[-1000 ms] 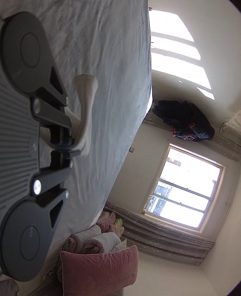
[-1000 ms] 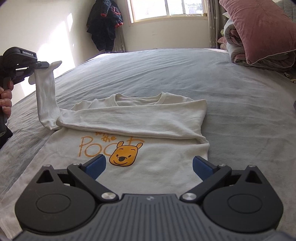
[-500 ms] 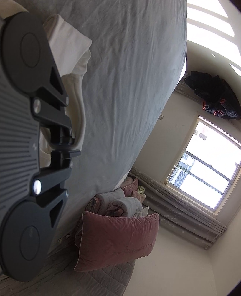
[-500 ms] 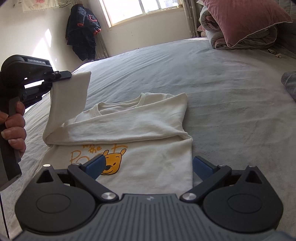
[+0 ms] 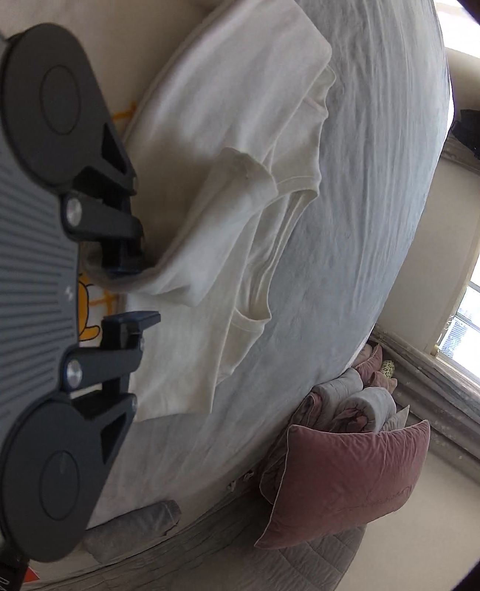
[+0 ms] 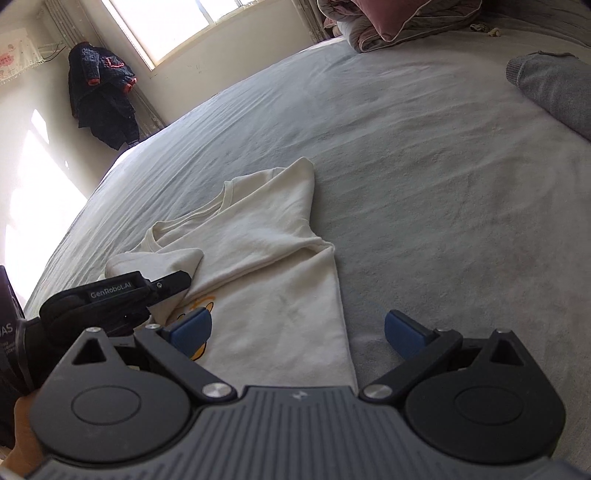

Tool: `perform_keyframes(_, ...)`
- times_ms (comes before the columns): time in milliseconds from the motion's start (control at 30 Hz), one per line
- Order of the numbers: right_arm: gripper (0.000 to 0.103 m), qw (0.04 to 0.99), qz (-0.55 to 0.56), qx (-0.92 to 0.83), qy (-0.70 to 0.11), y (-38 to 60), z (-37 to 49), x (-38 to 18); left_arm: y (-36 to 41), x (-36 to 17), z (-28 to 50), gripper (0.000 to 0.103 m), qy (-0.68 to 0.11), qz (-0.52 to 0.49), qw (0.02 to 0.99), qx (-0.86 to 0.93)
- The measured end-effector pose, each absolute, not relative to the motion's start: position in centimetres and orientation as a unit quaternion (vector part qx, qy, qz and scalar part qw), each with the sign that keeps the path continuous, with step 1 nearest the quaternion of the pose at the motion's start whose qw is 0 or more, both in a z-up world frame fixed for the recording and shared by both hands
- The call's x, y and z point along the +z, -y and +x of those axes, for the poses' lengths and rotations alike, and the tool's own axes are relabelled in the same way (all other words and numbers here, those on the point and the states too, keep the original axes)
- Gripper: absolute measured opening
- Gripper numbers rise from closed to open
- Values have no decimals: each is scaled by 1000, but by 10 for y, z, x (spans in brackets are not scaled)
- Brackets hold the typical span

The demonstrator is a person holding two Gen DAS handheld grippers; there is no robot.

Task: Fold clothes

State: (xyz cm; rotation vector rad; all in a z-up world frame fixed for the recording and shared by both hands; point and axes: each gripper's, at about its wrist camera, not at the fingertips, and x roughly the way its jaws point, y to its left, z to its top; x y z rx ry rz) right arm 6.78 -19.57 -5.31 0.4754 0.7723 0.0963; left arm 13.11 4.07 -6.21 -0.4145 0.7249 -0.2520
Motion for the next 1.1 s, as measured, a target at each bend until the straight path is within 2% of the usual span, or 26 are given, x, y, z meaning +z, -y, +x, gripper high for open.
perform_keyframes(33, 102, 898, 230, 46, -373, 196, 68, -53, -42, -61, 130, 29, -352, -201, 905, -127)
perform_keyframes(100, 102, 899, 226, 47, -372, 195, 68, -53, -47, -55, 126, 49, -357, -211, 900, -136)
perform_keyframes(200, 102, 900, 223, 51, -371, 194, 69, -53, -55, -40, 114, 60, -361, -212, 897, -141)
perform_keyframes(467, 102, 906, 194, 76, -370, 179, 67, -54, -106, -11, 92, 62, -343, -186, 919, -58)
perform_keyframes(567, 102, 915, 156, 85, -363, 164, 64, -53, -138, -17, 88, 57, -313, -214, 925, -9)
perform_keyframes(633, 102, 923, 123, 91, -354, 154, 60, -53, -156, -20, 91, 49, -310, -254, 916, 16)
perform_keyframes(833, 100, 942, 53, 117, -309, 121, 52, -43, -188, -22, 99, 46, -305, -324, 894, 53)
perform_keyframes(1000, 93, 953, -33, 148, -264, 75, 67, -29, -198, -30, 101, 25, -300, -355, 884, 49)
perform_keyframes(1100, 89, 948, -71, 170, -258, 47, 87, -29, -199, -32, 102, 20, -295, -360, 884, 43)
